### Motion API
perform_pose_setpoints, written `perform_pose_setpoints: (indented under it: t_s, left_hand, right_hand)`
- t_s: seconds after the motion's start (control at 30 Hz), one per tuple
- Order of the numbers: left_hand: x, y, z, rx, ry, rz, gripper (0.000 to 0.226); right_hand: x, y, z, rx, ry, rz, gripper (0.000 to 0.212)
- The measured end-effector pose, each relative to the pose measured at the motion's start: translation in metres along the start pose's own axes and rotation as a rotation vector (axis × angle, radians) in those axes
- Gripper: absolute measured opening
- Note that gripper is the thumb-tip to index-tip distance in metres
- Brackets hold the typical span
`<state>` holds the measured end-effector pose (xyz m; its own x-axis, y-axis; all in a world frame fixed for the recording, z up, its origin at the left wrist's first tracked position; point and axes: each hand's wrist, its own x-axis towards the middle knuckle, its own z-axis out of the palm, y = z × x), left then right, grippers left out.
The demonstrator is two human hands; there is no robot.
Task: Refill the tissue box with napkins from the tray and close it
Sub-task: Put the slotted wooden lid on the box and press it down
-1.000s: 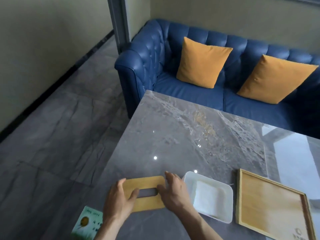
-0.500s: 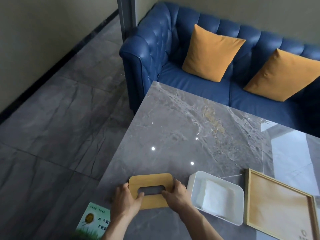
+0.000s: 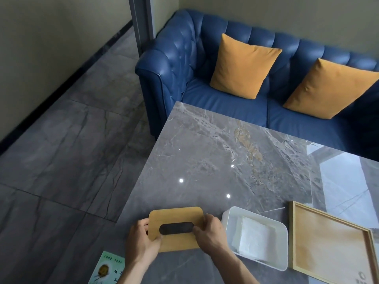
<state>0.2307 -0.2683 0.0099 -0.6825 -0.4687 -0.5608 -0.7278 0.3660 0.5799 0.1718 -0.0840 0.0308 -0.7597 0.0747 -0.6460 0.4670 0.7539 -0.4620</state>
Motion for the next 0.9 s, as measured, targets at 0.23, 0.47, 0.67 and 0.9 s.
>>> perform_pose_setpoints:
  t_s: [0.23, 0.47, 0.67, 0.9]
  left_hand:
    - [-0.005, 0.05, -0.005, -0.149, 0.011, 0.125, 0.044]
    - [-0.032, 0.114, 0.029, -0.118, -0.036, 0.294, 0.041]
    - [-0.065, 0.146, 0.073, -0.026, -0.102, 0.354, 0.031]
    - [-0.093, 0.15, 0.107, 0.037, -0.158, 0.323, 0.026]
  right_hand:
    - [-0.009, -0.003, -0.051, 0.138, 0.213, -0.082, 0.025]
    - [-0.029, 0.029, -0.129, 0.365, 0.395, -0.013, 0.025]
    - [-0.041, 0.088, -0.164, 0.408, 0.472, 0.083, 0.027]
    - [-0.051, 0.132, -0.17, 0.392, 0.496, 0.143, 0.029]
